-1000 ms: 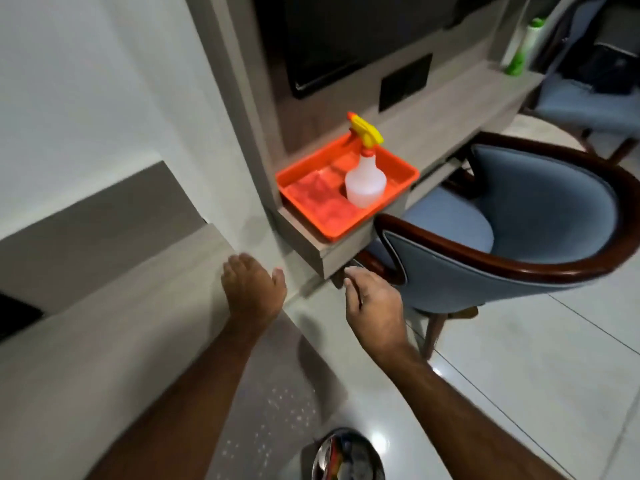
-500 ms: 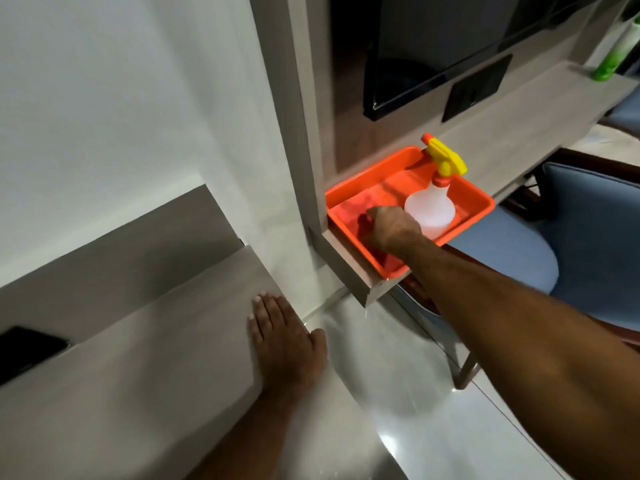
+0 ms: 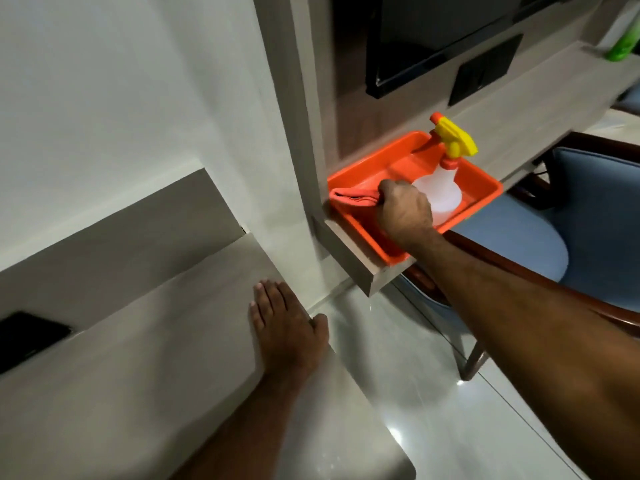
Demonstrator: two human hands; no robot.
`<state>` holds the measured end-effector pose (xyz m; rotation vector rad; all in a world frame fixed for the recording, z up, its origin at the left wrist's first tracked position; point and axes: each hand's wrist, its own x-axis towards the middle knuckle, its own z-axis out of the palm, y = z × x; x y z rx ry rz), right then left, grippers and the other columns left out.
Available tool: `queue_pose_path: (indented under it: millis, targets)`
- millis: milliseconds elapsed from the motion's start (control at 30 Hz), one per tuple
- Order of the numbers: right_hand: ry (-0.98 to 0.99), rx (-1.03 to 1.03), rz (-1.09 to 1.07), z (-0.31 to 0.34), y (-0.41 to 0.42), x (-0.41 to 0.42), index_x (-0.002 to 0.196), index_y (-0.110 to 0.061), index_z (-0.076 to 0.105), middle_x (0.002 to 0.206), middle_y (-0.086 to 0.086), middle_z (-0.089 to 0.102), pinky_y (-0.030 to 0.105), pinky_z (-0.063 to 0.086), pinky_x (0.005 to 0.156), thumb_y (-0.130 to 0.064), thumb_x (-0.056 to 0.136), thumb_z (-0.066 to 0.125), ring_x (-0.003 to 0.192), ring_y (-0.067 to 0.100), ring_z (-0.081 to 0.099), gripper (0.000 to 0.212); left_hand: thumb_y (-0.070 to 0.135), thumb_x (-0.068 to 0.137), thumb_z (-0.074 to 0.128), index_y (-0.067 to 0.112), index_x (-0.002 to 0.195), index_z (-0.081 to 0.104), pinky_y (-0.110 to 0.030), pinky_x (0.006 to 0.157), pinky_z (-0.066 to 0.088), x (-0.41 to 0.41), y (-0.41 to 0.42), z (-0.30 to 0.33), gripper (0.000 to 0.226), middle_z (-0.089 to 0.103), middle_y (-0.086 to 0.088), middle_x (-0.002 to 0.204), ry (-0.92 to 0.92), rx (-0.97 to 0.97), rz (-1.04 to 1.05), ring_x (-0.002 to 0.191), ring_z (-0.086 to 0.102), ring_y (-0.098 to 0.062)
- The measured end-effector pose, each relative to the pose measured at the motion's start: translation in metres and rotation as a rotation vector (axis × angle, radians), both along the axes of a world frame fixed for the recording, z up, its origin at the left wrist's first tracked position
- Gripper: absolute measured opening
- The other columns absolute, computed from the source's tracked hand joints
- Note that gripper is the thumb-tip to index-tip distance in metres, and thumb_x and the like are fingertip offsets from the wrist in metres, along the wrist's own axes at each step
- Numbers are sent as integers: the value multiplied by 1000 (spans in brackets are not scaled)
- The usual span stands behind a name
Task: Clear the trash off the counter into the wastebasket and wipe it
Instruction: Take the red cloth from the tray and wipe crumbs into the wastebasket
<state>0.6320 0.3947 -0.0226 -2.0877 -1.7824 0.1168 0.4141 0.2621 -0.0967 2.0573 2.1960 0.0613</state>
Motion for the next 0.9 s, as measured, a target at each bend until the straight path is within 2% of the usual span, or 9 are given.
queue_pose_path:
  millis: [167,233,333,433,500,600,667,767,900]
  targets:
    - [33,358,98,33,-103,4,92,-16,61,83,11,65,39,49,61,-23,71,54,79,35,60,23,41,84,51,-7,150,23,-53,121,18,0,1,15,86,25,-28,158,-28,-49,13,149,17,-38]
    - [71,392,64,26,-166,12,90,-20,60,81,6,65,36,48,59,-23,72,59,77,31,60,18,35,88,55,-7,151,20,-51,122,16,9,-15,28,83,23,-28,159,-101,-12,-16,149,17,-37]
    - [136,212,-46,-19,-264,30,84,-20,55,78,5,63,34,46,57,-21,75,60,73,29,60,10,19,85,58,-10,146,32,-51,119,25,51,-81,41,72,38,-30,151,-236,171,-118,142,33,-40]
    - [263,-51,-161,-98,-347,46,84,-20,55,77,5,64,26,34,56,-24,81,52,66,27,58,6,11,88,50,-6,138,47,-44,112,38,107,-181,25,53,55,-28,137,-493,394,-314,129,49,-37]
    - [339,-242,-248,-159,-393,50,81,-20,51,73,2,63,27,32,55,-31,82,46,65,27,57,12,17,97,35,-4,133,52,-40,110,39,139,-243,-8,45,61,-24,131,-594,363,-447,124,52,-32]
    - [423,-463,-339,-241,-449,51,73,-22,44,67,-1,60,28,34,52,-50,82,47,61,26,57,30,16,88,39,3,128,58,-36,107,41,149,-311,-87,47,66,-16,126,-510,119,-491,120,56,-27]
    - [416,-566,-367,-290,-477,50,77,-23,48,71,0,62,30,43,57,-57,76,57,64,27,59,35,19,83,40,2,130,58,-44,109,44,135,-340,-150,53,64,-17,129,-454,-125,-400,123,57,-32]
    - [390,-658,-388,-357,-508,41,85,-16,53,78,8,67,30,44,59,-49,81,61,71,33,65,34,12,83,49,5,138,51,-46,106,47,95,-366,-241,55,59,-20,134,-389,-415,-63,124,56,-37]
    - [497,-679,-400,-431,-519,24,94,-12,53,86,15,68,31,42,62,-40,91,54,75,37,64,28,21,82,61,-3,116,57,-46,90,53,45,-368,-347,42,65,-27,118,-251,-603,434,110,61,-43]
